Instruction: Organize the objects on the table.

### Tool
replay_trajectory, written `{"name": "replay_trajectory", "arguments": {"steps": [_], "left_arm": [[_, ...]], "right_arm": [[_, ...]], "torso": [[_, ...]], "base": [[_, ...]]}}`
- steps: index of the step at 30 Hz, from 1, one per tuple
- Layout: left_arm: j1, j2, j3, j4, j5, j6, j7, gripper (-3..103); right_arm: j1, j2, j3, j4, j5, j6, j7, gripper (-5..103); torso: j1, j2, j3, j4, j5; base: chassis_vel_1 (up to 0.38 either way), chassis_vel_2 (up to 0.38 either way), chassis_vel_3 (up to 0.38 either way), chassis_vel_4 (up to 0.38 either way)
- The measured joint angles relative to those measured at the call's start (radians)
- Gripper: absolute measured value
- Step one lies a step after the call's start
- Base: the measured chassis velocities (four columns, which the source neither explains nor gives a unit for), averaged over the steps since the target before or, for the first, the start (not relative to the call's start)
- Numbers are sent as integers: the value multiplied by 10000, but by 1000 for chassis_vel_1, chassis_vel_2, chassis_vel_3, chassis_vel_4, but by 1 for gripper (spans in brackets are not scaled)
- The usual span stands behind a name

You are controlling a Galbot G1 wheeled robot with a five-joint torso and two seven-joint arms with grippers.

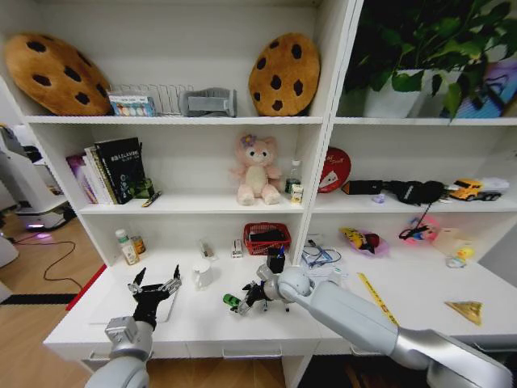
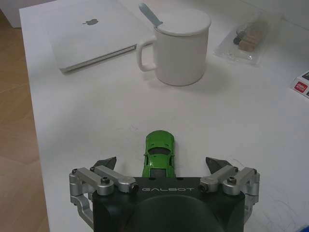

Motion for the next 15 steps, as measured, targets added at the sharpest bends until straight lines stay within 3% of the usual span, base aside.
{"name": "replay_trajectory", "arguments": {"steps": [7, 9, 12, 15], "left_arm": [[0, 0, 0, 0, 0, 0, 0, 100], [0, 0, 0, 0, 0, 0, 0, 100], [0, 0, 0, 0, 0, 0, 0, 100], [0, 0, 0, 0, 0, 0, 0, 100]], "right_arm": [[197, 426, -328, -276, 497, 6, 1064, 103], [209, 492, -394, -286, 789, 7, 1378, 100], [277, 572, -504, -345, 1040, 8, 1609, 86], [347, 642, -555, -441, 1077, 9, 1626, 84]], "torso": [[0, 0, 0, 0, -1], [0, 0, 0, 0, -1], [0, 0, 0, -1, -1], [0, 0, 0, -1, 0]], "base": [[0, 0, 0, 0], [0, 0, 0, 0], [0, 0, 0, 0], [0, 0, 0, 0]]}}
